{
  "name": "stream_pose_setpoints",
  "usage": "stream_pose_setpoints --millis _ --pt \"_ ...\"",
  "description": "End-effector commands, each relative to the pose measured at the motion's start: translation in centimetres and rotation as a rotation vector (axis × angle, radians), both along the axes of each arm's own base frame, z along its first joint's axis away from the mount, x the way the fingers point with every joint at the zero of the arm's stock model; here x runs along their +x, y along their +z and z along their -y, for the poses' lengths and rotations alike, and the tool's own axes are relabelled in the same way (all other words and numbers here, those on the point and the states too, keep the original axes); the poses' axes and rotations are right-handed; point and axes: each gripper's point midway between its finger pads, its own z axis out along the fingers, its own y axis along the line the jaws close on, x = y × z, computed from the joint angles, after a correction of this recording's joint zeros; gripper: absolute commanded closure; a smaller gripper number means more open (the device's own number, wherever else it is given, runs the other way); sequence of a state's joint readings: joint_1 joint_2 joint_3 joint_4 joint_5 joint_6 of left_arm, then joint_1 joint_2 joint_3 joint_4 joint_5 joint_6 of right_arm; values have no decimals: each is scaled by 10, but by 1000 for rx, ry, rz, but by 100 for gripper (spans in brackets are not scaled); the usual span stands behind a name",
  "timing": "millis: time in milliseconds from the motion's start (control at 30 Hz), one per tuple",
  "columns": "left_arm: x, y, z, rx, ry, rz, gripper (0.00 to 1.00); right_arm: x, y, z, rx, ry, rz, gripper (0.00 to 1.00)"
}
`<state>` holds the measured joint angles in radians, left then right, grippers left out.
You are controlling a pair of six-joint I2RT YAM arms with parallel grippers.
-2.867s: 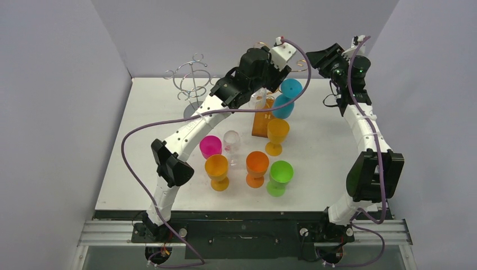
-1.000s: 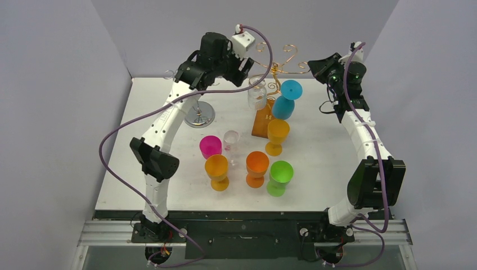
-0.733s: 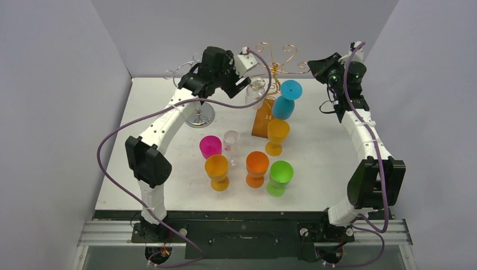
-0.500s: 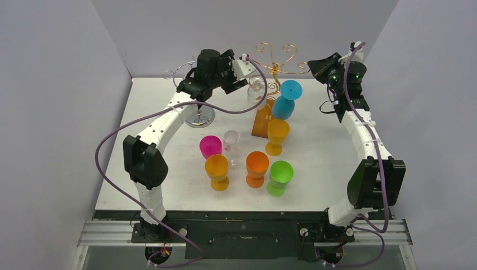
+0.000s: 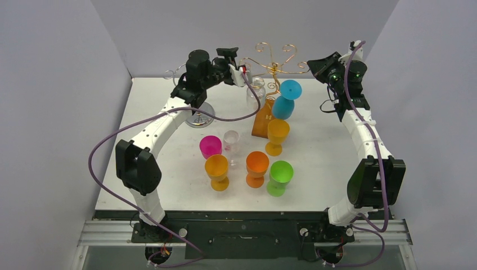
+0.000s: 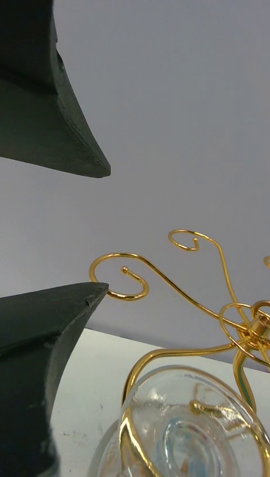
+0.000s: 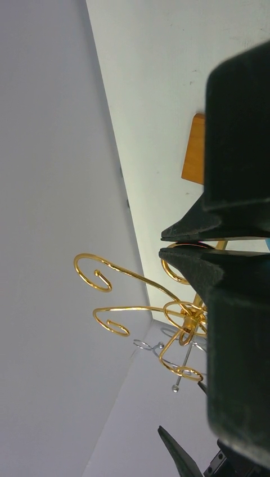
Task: Place the wine glass upside down on the wine glass rack
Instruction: Adjust the wine rack at the center of the board.
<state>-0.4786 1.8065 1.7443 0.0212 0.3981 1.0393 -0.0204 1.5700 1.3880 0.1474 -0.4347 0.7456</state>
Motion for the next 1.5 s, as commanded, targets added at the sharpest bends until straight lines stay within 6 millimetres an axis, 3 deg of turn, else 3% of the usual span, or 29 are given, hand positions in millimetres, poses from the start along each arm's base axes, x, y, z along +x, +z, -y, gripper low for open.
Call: stream_pose_setpoints --millis 0,200,400,500,667,867,933,1067,1300,1467 --pt "-10 28 10 72 -102 154 34 -4 -1 -22 9 111 -18 100" --pt "-6 1 10 210 -141 141 34 -6 1 -24 11 124 -15 100" --pt "-6 -14 5 286 -153 125 34 -6 3 -25 16 131 -10 100" --pt "-9 -12 2 274 -148 128 34 -5 2 -24 19 130 -12 100" --pt "-15 19 -3 105 -106 217 33 -3 -1 -22 31 128 -15 100" --pt "-9 4 3 124 -120 234 34 -2 -3 -23 38 130 -15 100" --pt "-4 7 7 93 -108 266 38 -2 -4 -23 37 132 -16 100" --pt "5 17 15 48 -58 370 59 -1 -5 -23 37 135 -19 100" --pt "13 8 18 75 -60 355 66 0 1 -26 54 144 -7 100" --pt "19 20 19 45 -41 361 74 -4 -1 -35 54 158 -12 100"
